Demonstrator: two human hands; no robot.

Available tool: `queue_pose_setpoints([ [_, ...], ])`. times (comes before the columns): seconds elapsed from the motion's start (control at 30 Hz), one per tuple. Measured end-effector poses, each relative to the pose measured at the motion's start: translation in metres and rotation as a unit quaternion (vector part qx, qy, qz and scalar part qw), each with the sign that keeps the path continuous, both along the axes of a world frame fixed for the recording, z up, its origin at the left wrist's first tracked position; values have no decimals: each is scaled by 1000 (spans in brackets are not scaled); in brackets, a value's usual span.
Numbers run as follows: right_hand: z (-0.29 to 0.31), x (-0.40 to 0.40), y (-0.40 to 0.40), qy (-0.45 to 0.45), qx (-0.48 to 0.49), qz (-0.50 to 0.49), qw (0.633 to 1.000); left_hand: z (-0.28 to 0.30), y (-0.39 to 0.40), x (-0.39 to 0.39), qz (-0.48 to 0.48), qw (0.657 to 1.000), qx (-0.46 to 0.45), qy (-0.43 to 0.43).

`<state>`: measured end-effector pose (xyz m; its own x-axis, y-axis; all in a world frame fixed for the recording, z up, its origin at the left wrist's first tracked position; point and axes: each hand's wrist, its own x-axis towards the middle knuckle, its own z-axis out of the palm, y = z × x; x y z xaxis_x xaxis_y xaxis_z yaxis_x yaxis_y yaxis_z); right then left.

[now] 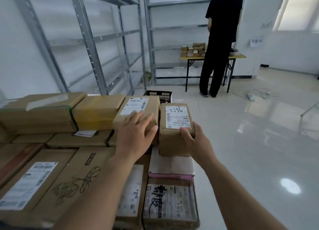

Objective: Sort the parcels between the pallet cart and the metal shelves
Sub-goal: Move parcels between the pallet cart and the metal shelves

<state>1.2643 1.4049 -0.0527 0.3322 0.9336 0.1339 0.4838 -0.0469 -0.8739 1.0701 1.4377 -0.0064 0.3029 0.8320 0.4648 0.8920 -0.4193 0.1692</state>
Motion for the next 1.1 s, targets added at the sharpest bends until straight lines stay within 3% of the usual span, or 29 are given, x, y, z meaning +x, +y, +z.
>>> queue_pose_setpoints([
  [0.1, 4, 1, 8, -1, -7, 8, 1000, 3, 8, -3, -3, 999, -15, 29],
  [0.5, 17, 7, 15, -19, -38, 37, 998, 8, 2, 0, 7, 999, -42, 3],
  [0.6, 27, 8, 7, -140, 2, -8, 990, 9, -9, -5, 20, 999, -35, -8],
  [0.7, 37, -5, -12, -227, 135, -26, 964, 8, -31, -19, 40, 998, -12, -46],
  [0.8, 35, -33, -28, -266, 218, 37, 938, -1, -59, -39, 94, 990, -23, -102],
  [1.0, 13, -94, -46, -286, 205, 188, 917, -40, -119, -82, 212, 954, -85, -193],
  [1.1, 5, -122, -54, -304, 190, 244, 901, -54, -149, -101, 265, 943, -92, -181],
])
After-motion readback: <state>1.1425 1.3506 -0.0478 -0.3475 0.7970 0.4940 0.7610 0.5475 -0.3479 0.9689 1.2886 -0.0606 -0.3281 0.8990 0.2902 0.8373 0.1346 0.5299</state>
